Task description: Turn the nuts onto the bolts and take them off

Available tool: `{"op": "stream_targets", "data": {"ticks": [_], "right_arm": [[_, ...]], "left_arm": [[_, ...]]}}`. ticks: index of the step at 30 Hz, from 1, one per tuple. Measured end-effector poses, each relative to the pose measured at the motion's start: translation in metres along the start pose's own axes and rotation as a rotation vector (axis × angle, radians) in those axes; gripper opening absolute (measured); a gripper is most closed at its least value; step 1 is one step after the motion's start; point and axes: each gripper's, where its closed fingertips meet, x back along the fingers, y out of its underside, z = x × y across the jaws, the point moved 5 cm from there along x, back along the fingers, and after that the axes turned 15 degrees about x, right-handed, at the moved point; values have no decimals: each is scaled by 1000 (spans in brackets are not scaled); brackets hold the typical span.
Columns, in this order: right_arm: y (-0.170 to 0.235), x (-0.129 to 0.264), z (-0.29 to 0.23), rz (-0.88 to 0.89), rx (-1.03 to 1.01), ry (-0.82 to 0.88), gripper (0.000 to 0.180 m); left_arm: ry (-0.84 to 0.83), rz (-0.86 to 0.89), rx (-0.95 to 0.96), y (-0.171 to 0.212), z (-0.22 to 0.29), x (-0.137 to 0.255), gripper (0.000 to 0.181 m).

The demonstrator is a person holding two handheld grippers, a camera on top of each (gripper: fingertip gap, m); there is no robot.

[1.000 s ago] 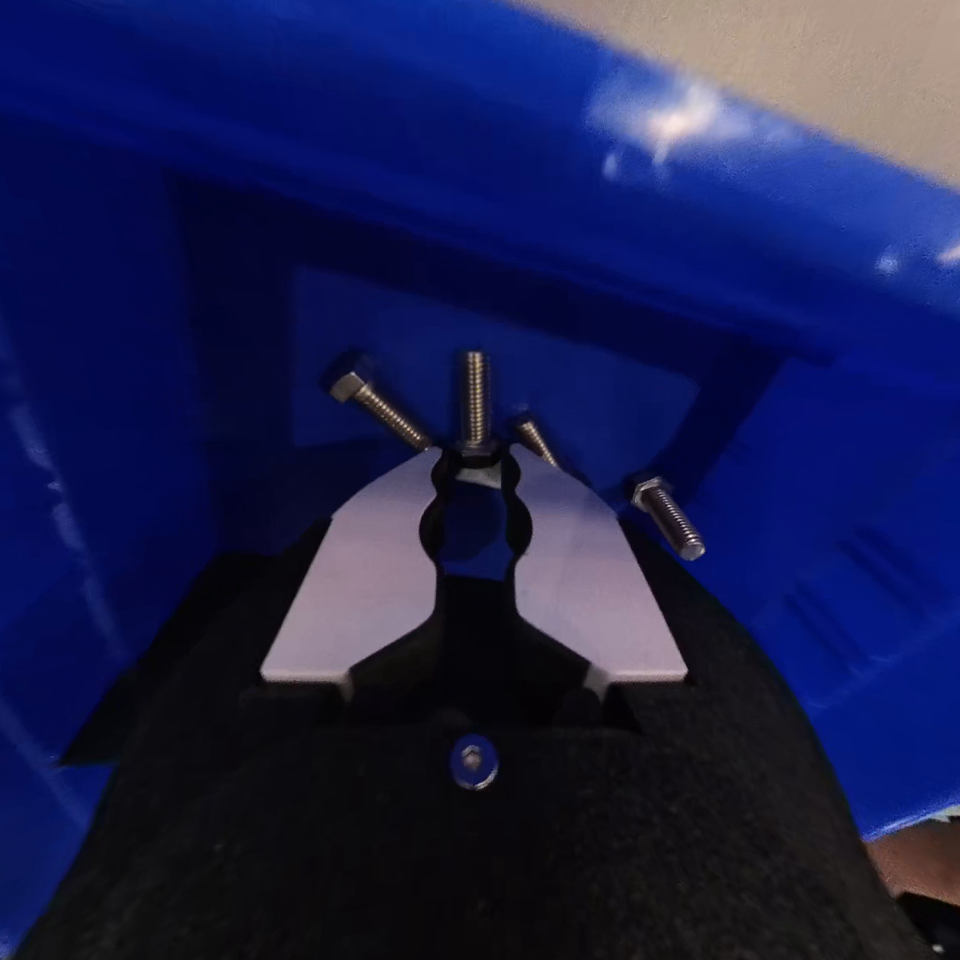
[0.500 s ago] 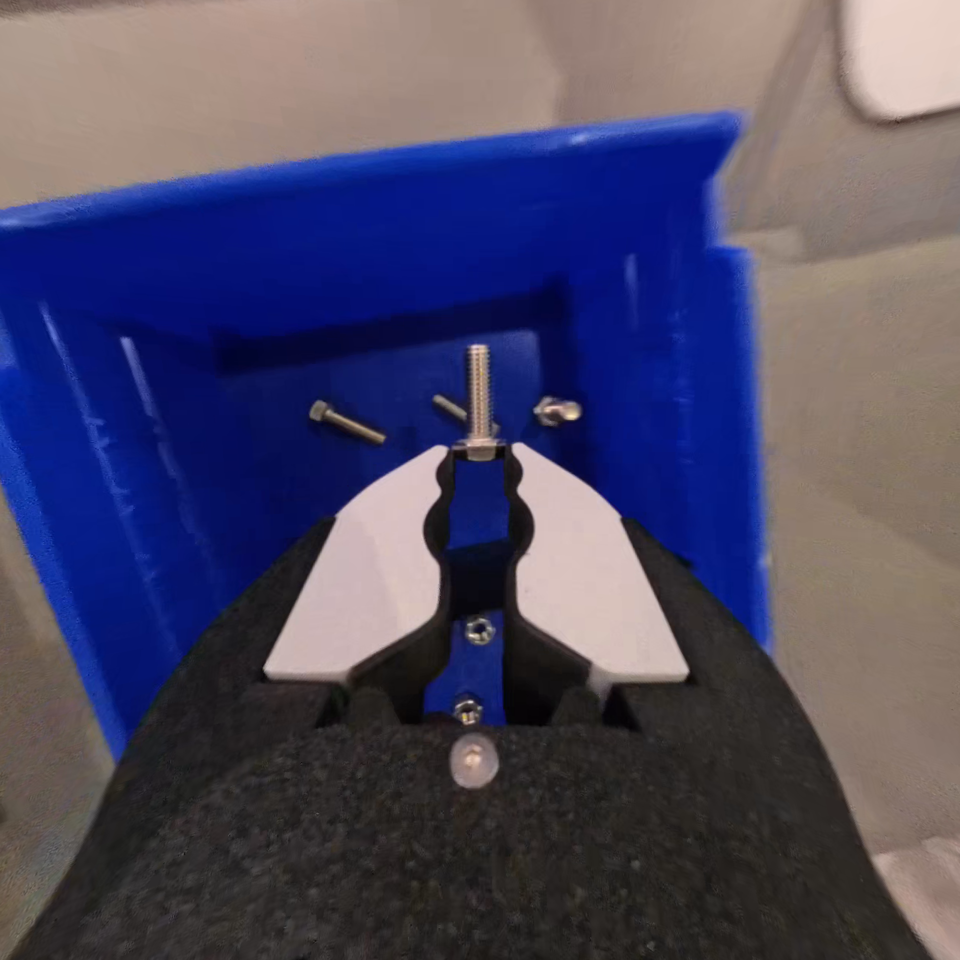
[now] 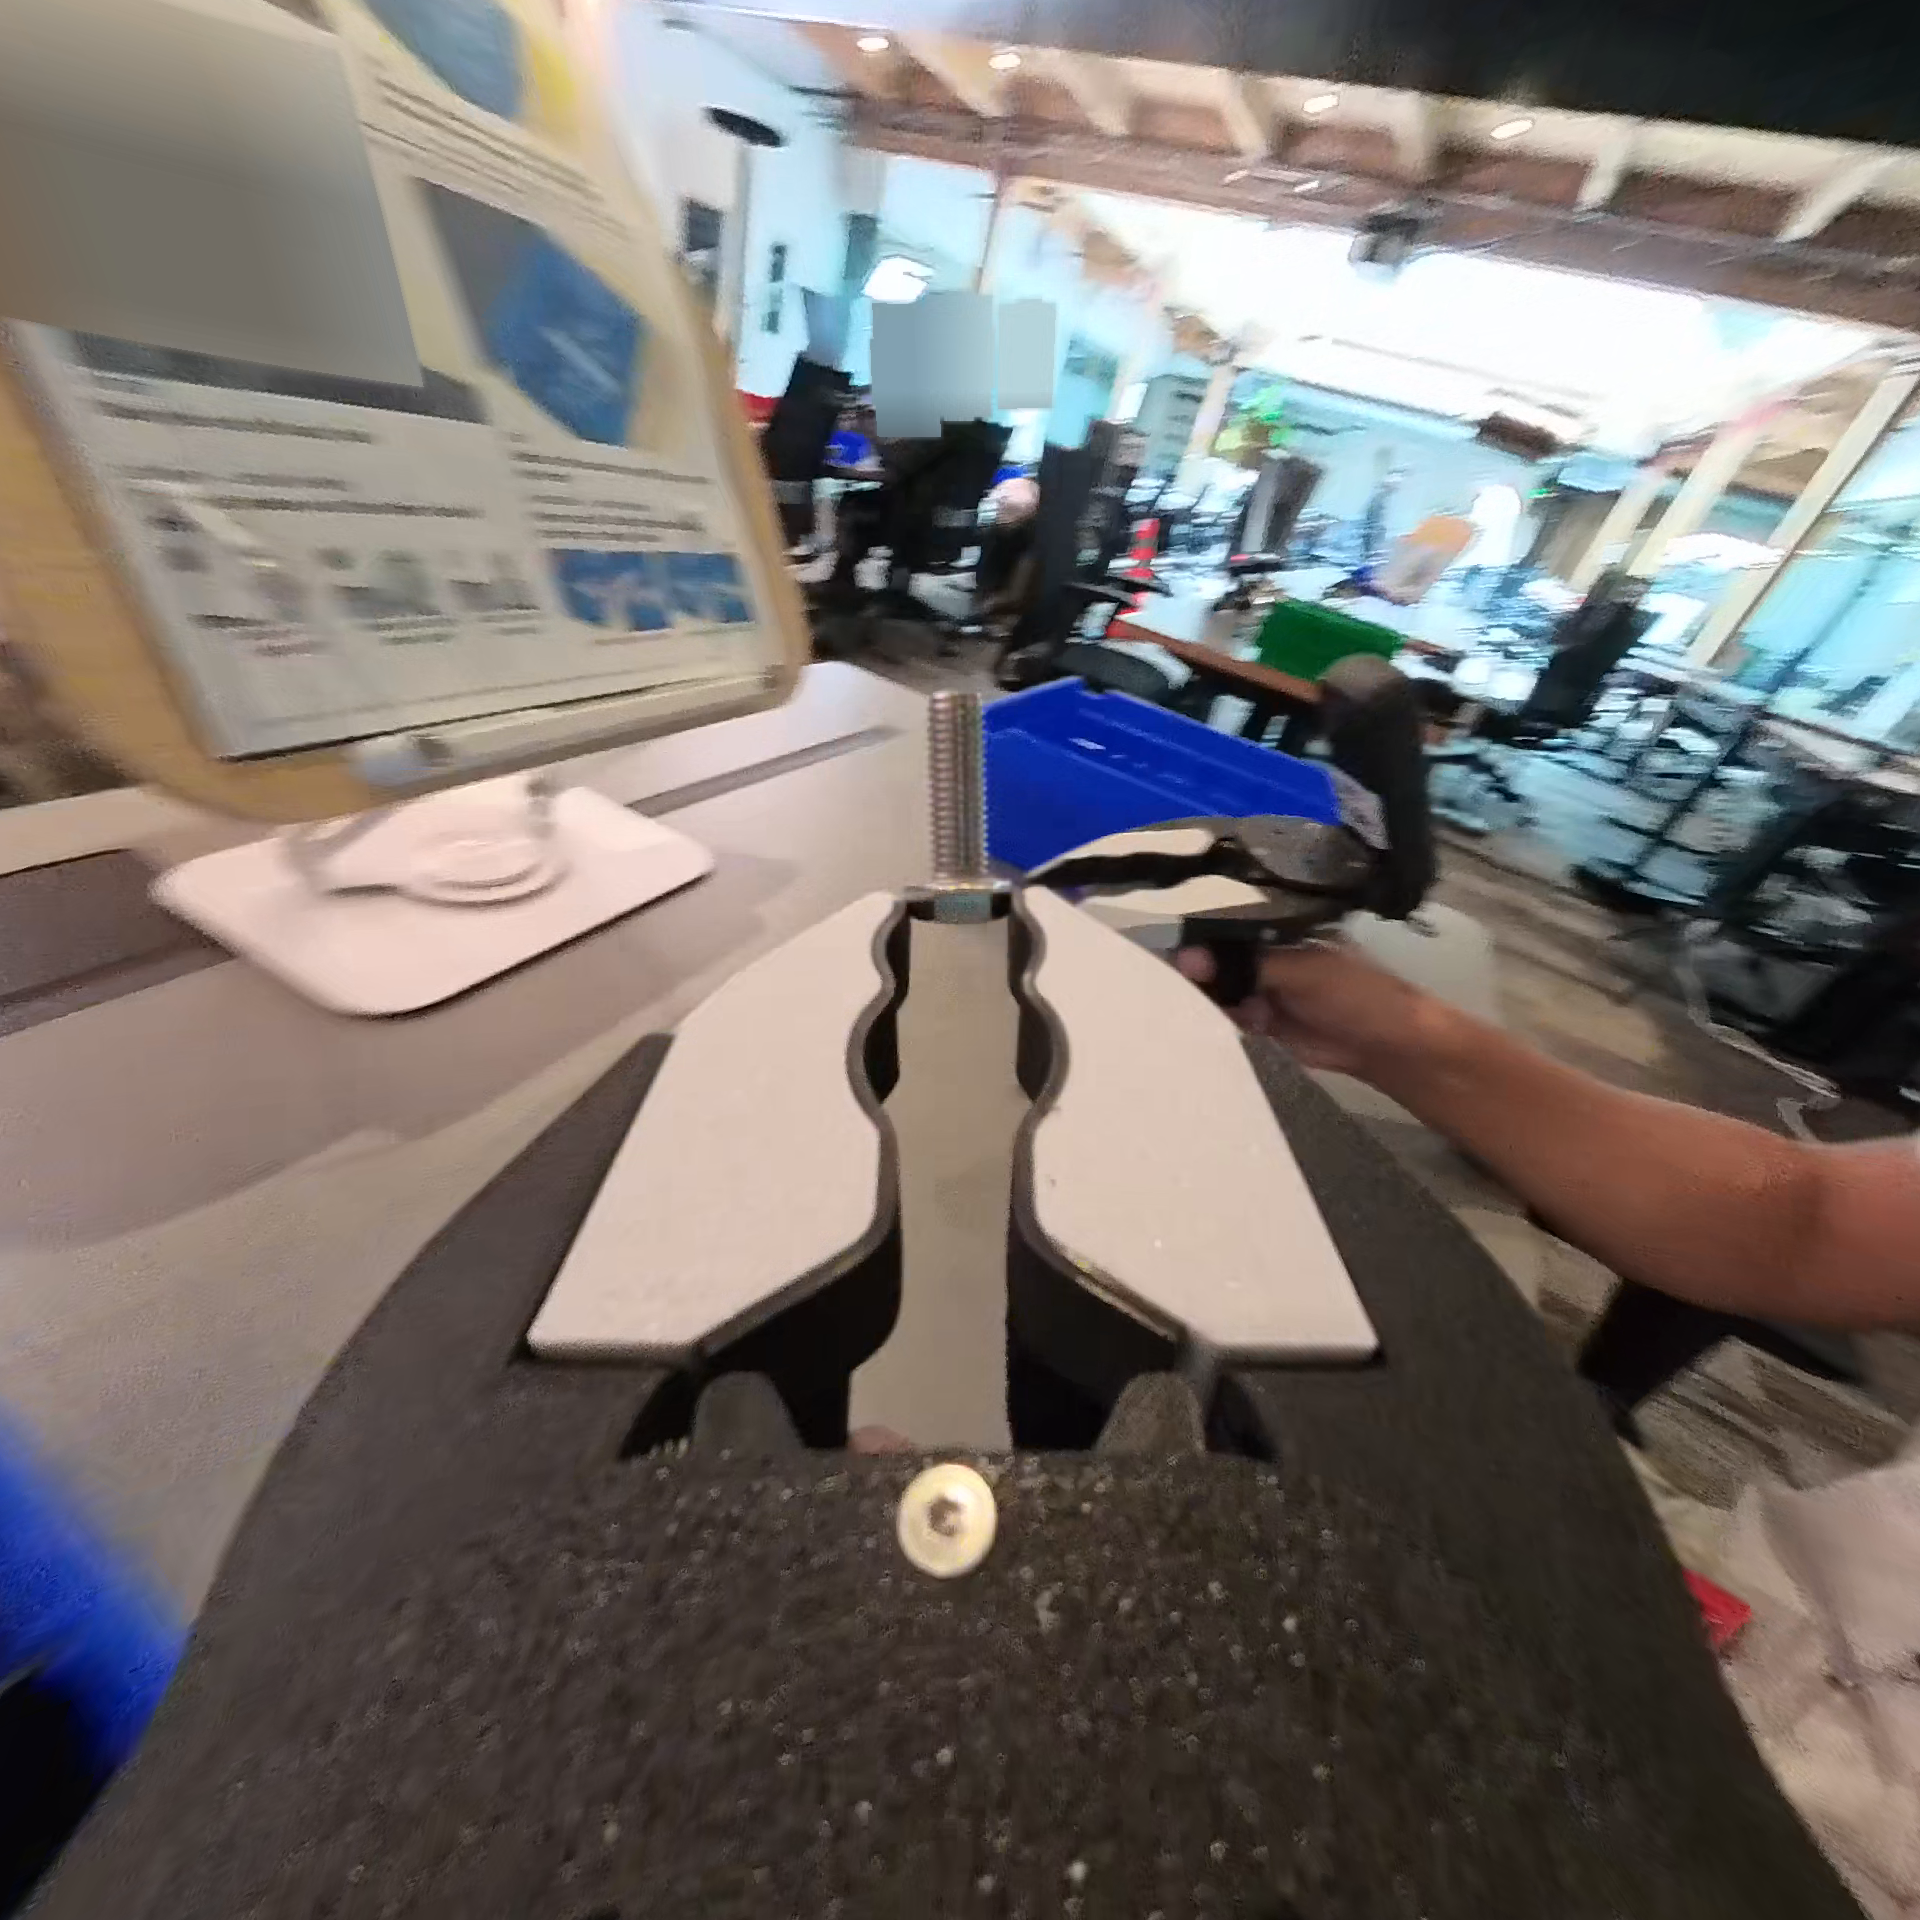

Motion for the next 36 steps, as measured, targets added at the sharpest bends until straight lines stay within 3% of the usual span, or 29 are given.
{"op": "stream_targets", "data": {"ticks": [9,14,23,30,36], "right_arm": [[-38,23,-43,288,-66,-402,33],[-56,27,-66,404,-106,-590,32],[-56,16,-77,391,-161,-644,29],[-53,18,-78,397,-187,-713,10],[-51,21,-83,401,-168,-740,9]], "left_arm": [[184,-143,-46,60,30,-58,17],[293,-212,19,95,37,-76,17],[354,-248,64,107,41,-79,17],[358,-271,56,112,43,-82,18],[359,-309,26,118,47,-84,18]]}}
